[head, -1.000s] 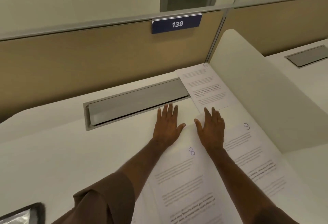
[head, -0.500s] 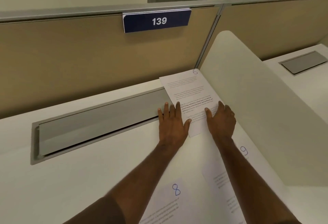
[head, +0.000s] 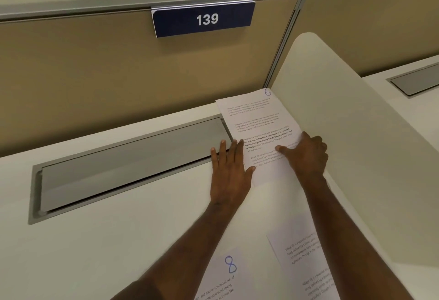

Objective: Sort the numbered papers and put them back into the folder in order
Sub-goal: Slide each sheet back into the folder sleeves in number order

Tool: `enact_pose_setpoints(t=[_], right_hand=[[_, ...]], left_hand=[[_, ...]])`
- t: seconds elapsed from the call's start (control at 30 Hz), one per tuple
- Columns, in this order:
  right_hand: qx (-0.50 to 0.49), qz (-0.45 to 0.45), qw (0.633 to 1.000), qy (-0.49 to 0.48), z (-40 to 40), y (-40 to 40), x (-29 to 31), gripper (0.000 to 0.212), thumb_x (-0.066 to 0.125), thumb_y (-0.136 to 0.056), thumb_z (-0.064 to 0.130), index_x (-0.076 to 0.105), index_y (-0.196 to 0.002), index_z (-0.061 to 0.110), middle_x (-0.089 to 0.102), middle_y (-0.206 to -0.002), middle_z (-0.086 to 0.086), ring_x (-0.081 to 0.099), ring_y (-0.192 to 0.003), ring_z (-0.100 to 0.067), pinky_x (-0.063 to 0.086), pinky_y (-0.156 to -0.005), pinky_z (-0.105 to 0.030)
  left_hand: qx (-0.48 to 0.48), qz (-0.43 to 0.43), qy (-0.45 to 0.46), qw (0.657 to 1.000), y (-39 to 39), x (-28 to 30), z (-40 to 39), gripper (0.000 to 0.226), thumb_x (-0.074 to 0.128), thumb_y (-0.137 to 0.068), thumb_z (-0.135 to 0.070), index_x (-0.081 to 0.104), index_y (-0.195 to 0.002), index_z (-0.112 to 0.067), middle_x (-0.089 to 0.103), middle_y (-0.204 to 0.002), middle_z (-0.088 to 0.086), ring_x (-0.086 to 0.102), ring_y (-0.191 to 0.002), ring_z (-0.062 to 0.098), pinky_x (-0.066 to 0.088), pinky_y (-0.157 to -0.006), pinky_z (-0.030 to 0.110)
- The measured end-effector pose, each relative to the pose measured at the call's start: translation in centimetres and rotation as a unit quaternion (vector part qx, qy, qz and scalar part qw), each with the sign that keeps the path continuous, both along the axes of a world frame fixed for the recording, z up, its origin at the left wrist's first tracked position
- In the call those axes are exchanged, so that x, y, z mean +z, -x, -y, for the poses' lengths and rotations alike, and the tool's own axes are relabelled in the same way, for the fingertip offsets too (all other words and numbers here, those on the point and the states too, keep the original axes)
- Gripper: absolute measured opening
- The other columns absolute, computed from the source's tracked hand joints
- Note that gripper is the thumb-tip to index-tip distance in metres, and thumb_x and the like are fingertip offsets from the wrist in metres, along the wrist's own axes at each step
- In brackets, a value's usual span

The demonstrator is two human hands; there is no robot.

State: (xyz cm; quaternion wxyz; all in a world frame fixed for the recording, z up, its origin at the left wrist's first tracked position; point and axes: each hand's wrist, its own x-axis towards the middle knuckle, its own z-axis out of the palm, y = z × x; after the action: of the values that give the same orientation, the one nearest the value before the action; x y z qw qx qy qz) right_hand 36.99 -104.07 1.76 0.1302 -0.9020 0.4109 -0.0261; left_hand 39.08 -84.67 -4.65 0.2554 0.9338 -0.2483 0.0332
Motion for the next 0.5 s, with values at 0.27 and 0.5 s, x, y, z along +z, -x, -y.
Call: enact_pose_setpoints(t=[0.27, 0.5], right_hand=[[0.016, 0.054, 0.998, -0.004, -0.6, 0.9, -0.4, 0.072, 0.079, -0.082, 0.045, 0.050, -0.137, 0.008, 0.059, -0.125, -0.018, 0.053, -0.116, -0.039, 0.045, -0.090, -0.045], [0.026, 0.136, 0.990, 0.003, -3.8, 2.4, -1.5, 0.070, 0.066, -0.094, 0.016, 0.033, -0.155, 0.013, 0.061, -0.133, -0.017, 0.056, -0.117, -0.038, 0.045, -0.096, -0.045]], left_hand=[[-0.004, -0.005, 0.009, 1.000, -0.2, 0.1, 0.0, 0.074, 0.057, -0.098, -0.048, 0.027, -0.157, -0.015, 0.035, -0.161, 0.011, 0.024, -0.152, 0.034, 0.004, -0.122, 0.058], [0.002, -0.083, 0.101, 0.991, 0.2, 1.7, -0.3, 0.075, 0.062, -0.098, -0.041, 0.021, -0.159, -0.026, 0.032, -0.163, 0.001, 0.016, -0.154, 0.016, -0.012, -0.123, 0.044]])
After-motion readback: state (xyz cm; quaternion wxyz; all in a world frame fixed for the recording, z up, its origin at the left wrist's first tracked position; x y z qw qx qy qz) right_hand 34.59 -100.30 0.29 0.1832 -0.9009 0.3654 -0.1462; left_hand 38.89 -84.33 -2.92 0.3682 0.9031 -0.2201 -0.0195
